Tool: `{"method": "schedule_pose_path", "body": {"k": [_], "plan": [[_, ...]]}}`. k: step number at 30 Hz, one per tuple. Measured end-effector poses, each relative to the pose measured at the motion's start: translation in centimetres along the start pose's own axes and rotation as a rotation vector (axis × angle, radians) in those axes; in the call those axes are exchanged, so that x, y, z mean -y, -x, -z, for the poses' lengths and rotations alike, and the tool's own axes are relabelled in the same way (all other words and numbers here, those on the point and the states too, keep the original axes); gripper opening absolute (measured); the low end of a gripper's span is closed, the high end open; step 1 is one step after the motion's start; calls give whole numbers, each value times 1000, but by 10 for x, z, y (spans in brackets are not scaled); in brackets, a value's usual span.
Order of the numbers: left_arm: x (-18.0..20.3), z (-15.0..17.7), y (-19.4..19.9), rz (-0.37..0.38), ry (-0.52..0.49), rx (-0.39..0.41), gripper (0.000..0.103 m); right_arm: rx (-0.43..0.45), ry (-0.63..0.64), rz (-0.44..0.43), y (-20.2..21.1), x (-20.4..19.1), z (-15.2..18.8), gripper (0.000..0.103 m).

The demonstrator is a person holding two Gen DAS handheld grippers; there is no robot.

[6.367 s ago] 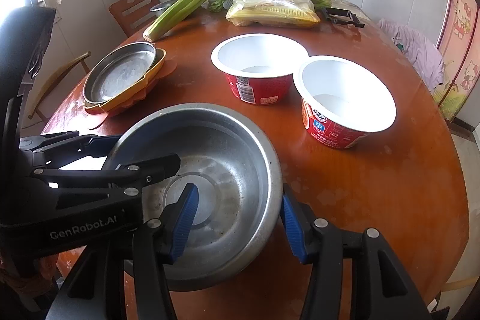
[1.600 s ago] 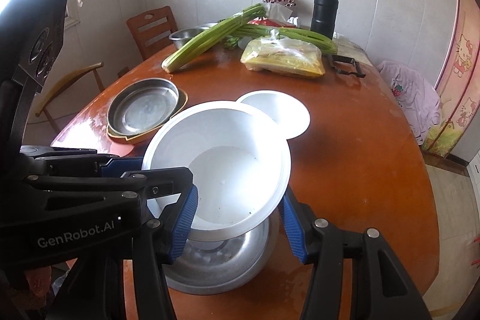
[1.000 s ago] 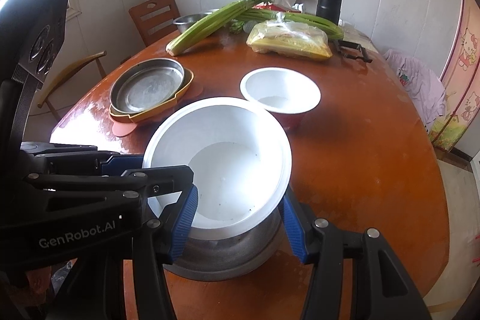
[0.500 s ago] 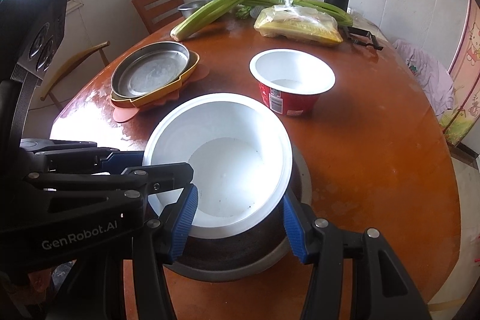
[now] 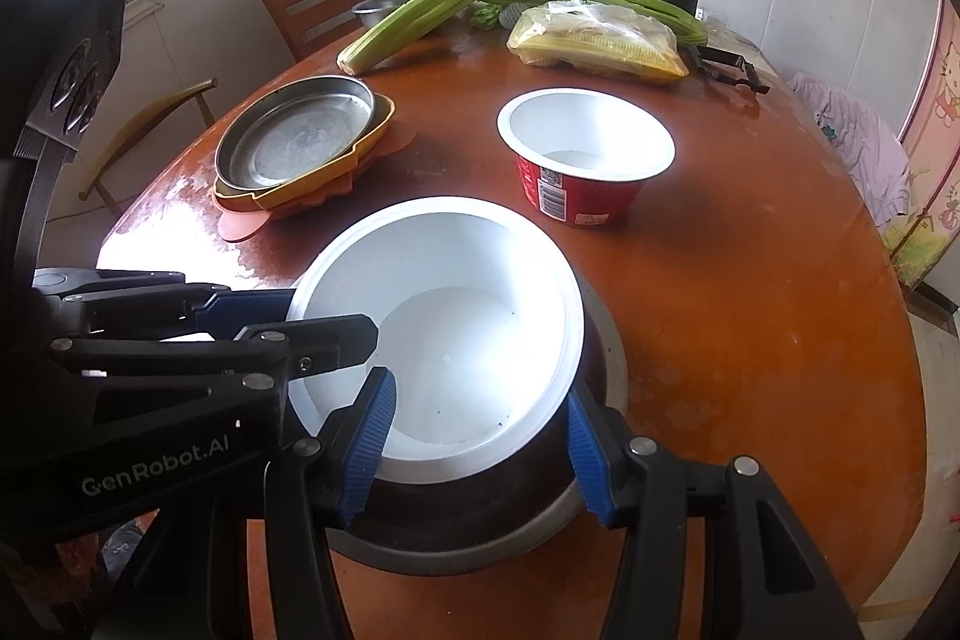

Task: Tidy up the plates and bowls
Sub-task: 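Lower the white bowl into the steel bowl with the left gripper, then open the left gripper and move it to the red-and-white bowl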

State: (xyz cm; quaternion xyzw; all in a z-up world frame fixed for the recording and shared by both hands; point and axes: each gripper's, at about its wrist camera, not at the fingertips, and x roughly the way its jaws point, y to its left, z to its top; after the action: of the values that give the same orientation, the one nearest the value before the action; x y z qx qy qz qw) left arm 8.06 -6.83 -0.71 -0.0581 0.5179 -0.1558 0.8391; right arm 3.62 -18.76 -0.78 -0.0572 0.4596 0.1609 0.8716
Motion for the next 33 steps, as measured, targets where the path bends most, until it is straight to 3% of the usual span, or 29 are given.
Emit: {"method": "schedule_pose_path", "body": {"k": [5, 15, 33], "plan": [[-1, -1, 3, -2, -1, 9, 28, 11, 6, 12, 4, -1, -2, 55], [5, -6, 17, -12, -13, 55, 43, 29, 0, 26, 13, 6, -2, 55], [13, -24, 30, -65, -41, 112, 44, 71, -34, 33, 28, 25, -18, 55]]}}
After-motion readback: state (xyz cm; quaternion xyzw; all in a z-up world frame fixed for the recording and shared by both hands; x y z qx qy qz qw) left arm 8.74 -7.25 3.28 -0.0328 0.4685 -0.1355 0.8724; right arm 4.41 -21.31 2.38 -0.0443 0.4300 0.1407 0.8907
